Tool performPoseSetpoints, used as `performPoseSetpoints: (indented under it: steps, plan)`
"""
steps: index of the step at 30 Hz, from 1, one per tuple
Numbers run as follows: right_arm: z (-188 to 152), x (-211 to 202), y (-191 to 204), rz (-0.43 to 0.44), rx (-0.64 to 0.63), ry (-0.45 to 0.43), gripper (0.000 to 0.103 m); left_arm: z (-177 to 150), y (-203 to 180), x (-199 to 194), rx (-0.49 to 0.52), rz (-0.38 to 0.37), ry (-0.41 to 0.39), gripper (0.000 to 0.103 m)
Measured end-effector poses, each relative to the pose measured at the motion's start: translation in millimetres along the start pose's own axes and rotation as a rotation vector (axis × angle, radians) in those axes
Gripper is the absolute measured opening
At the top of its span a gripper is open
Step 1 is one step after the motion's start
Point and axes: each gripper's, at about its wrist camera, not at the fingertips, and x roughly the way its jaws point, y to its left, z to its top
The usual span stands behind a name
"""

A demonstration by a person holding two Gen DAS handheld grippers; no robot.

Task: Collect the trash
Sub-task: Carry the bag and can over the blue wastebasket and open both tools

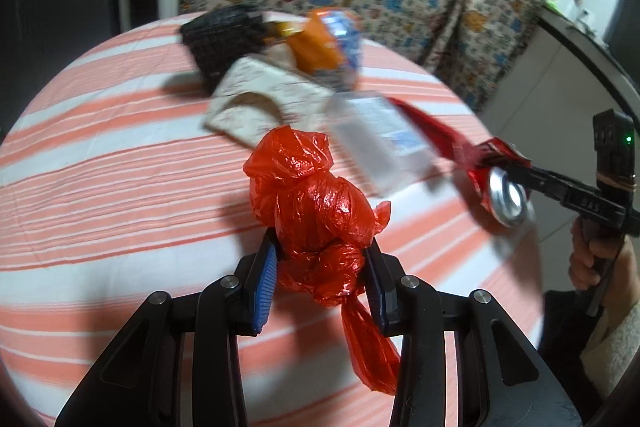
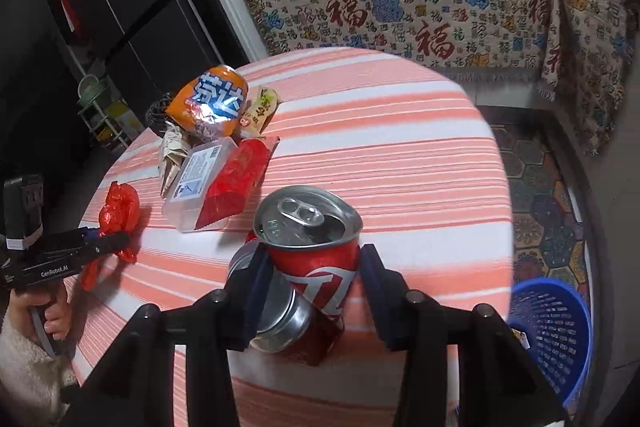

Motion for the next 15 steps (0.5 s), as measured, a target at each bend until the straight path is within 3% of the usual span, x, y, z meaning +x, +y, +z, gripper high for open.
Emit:
performPoseSetpoints:
  steps: [7,15]
  plan:
    - [-8.3,-39.1,-8.0,-0.051,0.021,-0.08,0.045,8.3,-59.7,-5.8,0.086,-0.105,-0.004,0.039]
    - [-11.2,-84.9,-42.3,-0.139,0.085,-0.17,0.045,26.0,-155.4,11.5,0.215,-0.218,0.022,0.039]
